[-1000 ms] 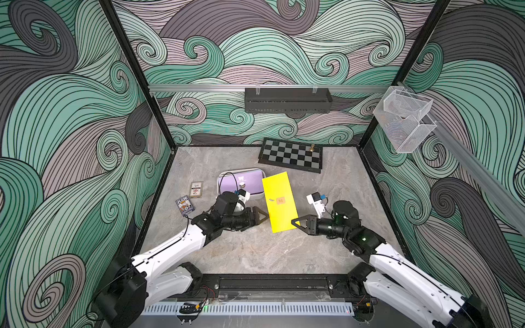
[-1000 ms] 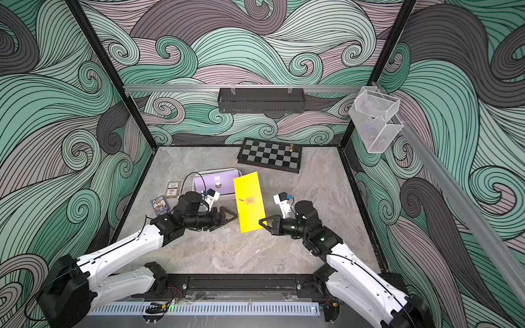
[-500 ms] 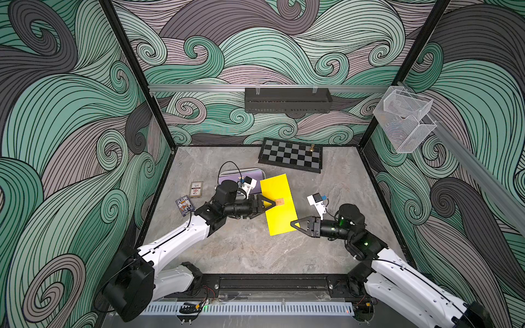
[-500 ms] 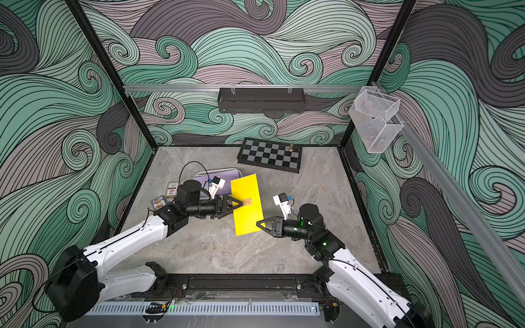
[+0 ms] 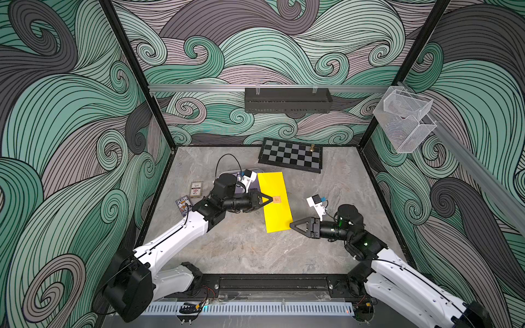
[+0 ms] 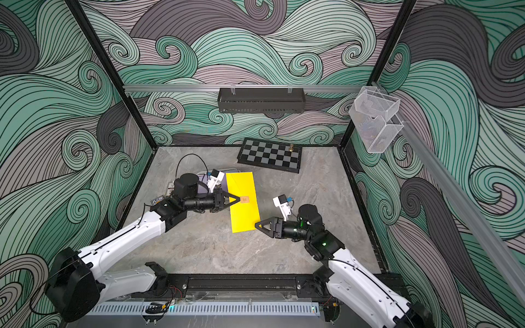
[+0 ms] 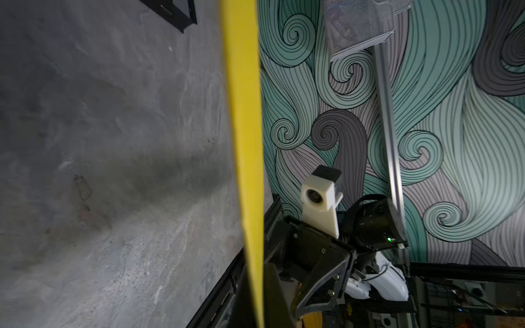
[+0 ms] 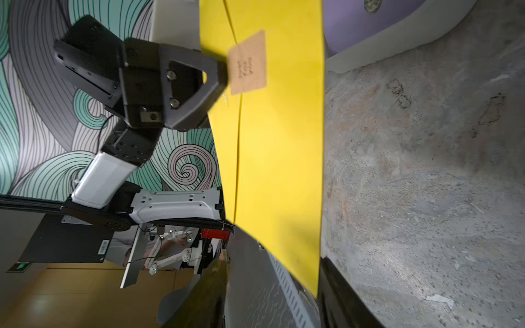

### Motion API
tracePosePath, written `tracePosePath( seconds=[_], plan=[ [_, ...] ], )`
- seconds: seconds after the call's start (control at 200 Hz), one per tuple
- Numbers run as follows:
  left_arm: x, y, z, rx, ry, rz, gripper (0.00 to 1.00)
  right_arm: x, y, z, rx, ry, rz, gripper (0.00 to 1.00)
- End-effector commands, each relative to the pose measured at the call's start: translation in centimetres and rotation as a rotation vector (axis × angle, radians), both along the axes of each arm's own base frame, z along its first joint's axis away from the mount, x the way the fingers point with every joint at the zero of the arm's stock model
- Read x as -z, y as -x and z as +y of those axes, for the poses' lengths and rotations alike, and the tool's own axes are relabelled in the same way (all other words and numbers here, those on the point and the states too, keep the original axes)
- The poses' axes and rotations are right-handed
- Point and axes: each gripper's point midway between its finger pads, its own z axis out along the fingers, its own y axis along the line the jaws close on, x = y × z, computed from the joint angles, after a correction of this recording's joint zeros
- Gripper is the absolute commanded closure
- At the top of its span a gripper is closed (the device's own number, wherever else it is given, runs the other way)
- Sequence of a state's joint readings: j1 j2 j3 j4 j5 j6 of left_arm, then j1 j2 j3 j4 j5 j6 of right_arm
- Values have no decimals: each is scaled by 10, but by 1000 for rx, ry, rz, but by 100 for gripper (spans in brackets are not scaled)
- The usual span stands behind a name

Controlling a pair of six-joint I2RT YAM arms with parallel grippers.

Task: Put the sealed envelopes into the storage box
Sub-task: Place the envelope in the storage box.

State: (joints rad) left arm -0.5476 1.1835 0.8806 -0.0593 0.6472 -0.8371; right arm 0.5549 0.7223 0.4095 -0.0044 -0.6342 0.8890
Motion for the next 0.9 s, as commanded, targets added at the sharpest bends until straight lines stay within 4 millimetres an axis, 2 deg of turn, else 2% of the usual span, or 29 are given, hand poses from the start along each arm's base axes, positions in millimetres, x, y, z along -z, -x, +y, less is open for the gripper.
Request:
tracePosePath(
  seconds=[0.0, 0.065, 0.17, 0.21, 0.235, 0.31, 0.435, 0.55, 0.74, 0.896],
  plan=[
    [-31, -17, 34, -18, -294, -236, 100, 29, -9, -25, 72, 224, -96, 38],
    [-37, -33, 67, -51, -571, -301, 100, 44, -12, -35, 108, 269, -111, 38],
    [-53, -50, 89, 110, -850, -495, 100, 57, -13, -38, 125, 263, -96, 38],
    [-67, -58, 98, 129, -941, -565, 100, 60, -12, -38, 124, 259, -92, 38],
    [-60, -64, 99, 202, -1003, -587, 100, 62, -12, -38, 127, 260, -86, 38],
    [-55, -60, 99, 505, -1139, -725, 100, 69, -10, -40, 130, 265, -71, 39],
    [-35, -88, 122, 701, -1395, -726, 100, 75, -7, -40, 127, 259, -49, 39],
    [-4, -99, 119, 909, -1429, -703, 100, 77, -1, -39, 104, 248, -50, 39],
    [39, -129, 108, 1034, -1429, -698, 100, 79, 8, -40, 71, 255, -40, 39],
    [55, -141, 105, 1063, -1412, -685, 100, 81, 9, -40, 65, 262, -32, 39]
  ],
)
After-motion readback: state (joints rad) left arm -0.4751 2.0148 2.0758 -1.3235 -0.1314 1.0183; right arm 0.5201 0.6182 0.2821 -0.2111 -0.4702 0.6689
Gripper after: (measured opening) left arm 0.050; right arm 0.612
